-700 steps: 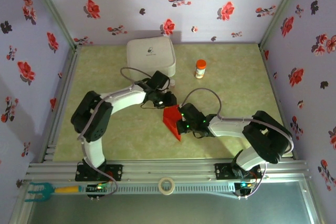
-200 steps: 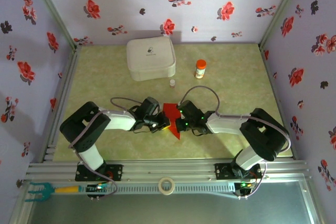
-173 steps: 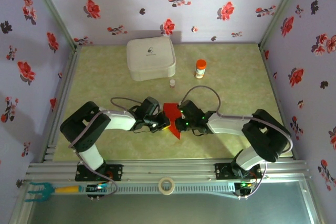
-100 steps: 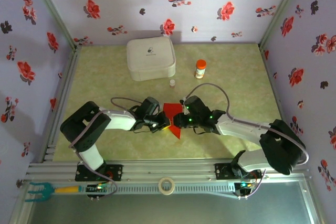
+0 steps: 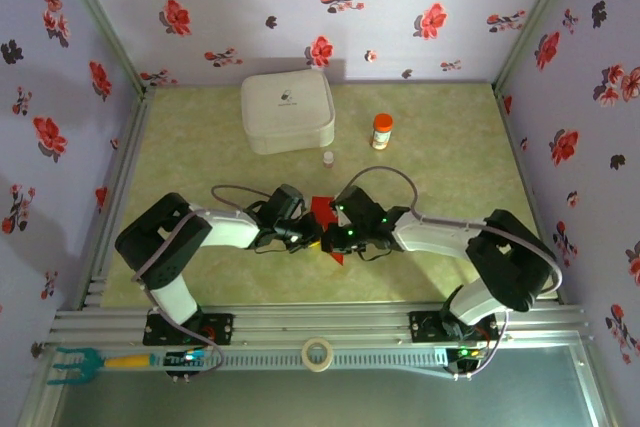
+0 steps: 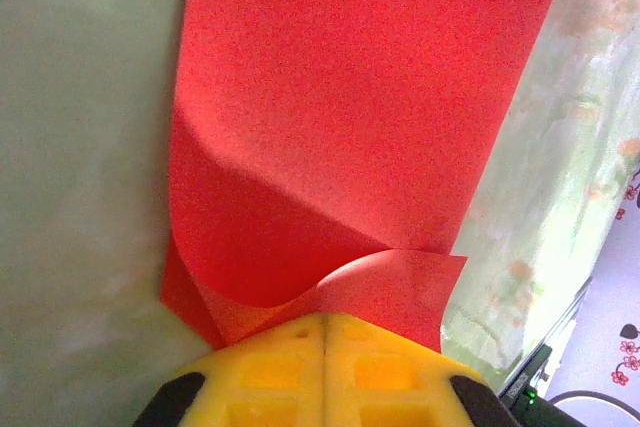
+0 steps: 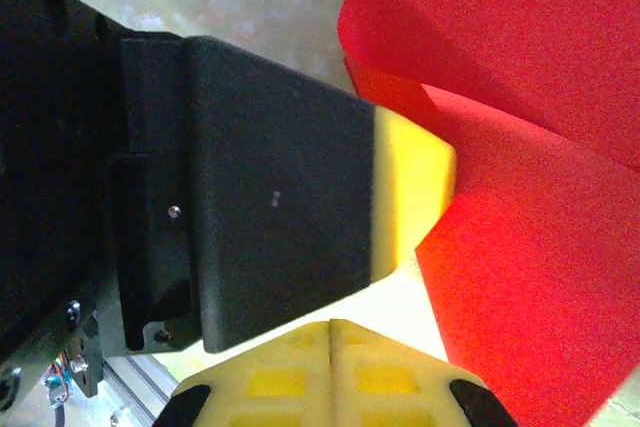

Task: Fold a paper plane with a square sheet of paper (pick it up from the middle)
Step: Third fold the triangle at the center of the table.

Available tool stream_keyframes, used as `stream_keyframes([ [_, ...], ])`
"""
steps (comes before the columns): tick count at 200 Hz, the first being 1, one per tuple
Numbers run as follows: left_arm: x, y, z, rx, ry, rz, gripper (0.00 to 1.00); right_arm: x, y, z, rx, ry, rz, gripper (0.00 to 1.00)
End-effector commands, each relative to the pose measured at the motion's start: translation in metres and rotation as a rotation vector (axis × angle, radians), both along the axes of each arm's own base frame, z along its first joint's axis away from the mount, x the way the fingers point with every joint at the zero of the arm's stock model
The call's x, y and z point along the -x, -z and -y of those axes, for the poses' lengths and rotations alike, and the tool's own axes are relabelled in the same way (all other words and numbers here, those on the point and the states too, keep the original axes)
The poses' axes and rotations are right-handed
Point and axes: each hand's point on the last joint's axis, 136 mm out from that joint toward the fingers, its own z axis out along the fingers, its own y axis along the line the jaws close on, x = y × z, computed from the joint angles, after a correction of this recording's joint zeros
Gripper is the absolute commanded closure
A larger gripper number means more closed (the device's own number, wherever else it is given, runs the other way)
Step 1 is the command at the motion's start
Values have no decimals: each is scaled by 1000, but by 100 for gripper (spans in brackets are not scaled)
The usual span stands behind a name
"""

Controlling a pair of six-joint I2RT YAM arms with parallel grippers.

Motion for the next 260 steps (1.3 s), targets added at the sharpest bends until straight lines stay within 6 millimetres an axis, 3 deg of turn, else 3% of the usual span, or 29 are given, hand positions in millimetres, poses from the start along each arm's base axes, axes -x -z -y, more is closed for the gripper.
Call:
stream_keyframes([
  [1, 3, 16, -10, -66, 4, -20, 100, 3, 8, -1, 36, 1, -38, 100],
  [76, 3, 15, -10, -62, 8, -18, 100, 4, 37, 16, 109, 42, -61, 100],
  [171, 5, 22, -13, -79, 5, -36, 100, 20, 49, 31, 75, 83, -98, 100],
  [201, 4, 24, -16, -85, -1, -41, 100, 22, 44, 33, 50, 79, -88, 100],
  [238, 4, 24, -16, -86, -3, -41, 100, 11, 9, 16, -18, 44, -26, 100],
  [260, 4, 24, -17, -87, -3, -41, 100, 11, 2, 10, -10, 3, -16, 100],
])
